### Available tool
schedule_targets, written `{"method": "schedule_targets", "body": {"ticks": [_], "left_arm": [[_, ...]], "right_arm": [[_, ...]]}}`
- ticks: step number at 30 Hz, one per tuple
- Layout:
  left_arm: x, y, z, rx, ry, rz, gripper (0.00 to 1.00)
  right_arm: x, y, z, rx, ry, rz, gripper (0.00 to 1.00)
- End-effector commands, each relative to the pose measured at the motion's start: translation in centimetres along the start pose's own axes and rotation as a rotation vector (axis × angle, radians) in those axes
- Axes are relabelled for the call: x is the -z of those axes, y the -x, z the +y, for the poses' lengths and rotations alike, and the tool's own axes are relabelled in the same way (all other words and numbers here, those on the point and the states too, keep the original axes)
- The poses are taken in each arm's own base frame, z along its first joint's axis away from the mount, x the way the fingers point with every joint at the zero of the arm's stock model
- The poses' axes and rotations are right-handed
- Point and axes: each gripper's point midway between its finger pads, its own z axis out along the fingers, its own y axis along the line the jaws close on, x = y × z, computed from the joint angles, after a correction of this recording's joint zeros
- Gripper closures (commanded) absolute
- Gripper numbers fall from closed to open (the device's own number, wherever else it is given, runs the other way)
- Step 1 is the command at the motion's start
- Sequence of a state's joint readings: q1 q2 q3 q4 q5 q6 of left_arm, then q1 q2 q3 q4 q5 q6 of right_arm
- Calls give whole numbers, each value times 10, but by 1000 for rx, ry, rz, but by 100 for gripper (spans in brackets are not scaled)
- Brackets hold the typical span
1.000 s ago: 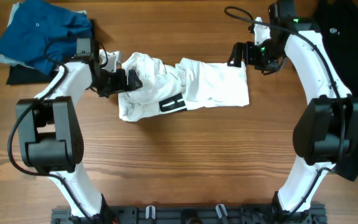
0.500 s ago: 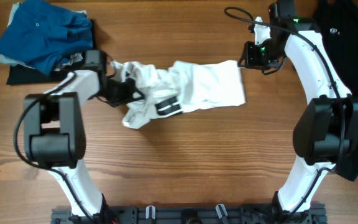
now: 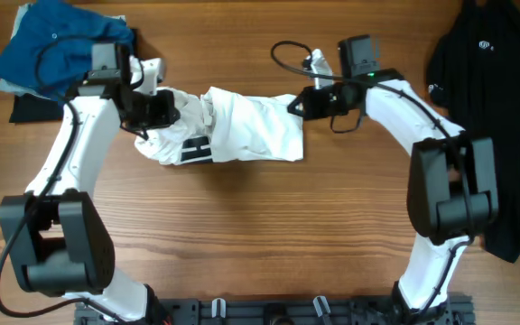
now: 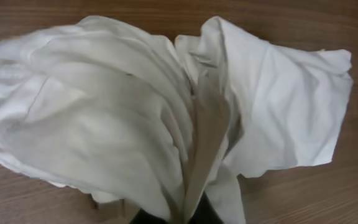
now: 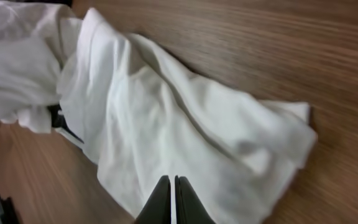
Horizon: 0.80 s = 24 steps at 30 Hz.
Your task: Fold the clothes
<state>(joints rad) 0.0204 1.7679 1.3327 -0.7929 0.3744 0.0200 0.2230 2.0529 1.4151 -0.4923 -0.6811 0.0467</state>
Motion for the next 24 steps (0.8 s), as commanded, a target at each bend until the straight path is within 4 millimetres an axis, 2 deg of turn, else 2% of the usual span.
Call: {"method": "schedule_targets", "body": {"ticks": [1,4,6,10,12,14,17,18,23,24], "left_arm": [[23,23,-23,-63,36,-53,96],[39,33,-31,-22,32,-71,96],[48,41,-43,-45,21,-103,96],[38,38,-93,-135,-20,-105,96],[30,39,-131,-176,-63,-136,96],[25,37,-163,-247,-105,-159,96],[4,27,-193,-279,-105,-152,96],[-11,19,-205,-301,-113,-131,96],[-59,4,-231,-283,-145,-86,96],[-67,0,-236,-275,-149,-74,94]], "right_arm": [[-26,-16,-19,-116,11,46,96],[-31,-23,-38,-152,-31,62,96],[-36,-28,-46,-154,-52,73,96],[-55,-51,-70,-192,-74,132,96],[-65,-65,-80,-225,-73,165,96],[-64,-66,-82,-238,-70,167,96],[-61,-63,-80,-249,-33,154,96],[-60,-62,-81,-252,-30,150,96],[-55,-57,-81,-270,14,129,96],[-51,-52,-81,-276,48,111,96]]}}
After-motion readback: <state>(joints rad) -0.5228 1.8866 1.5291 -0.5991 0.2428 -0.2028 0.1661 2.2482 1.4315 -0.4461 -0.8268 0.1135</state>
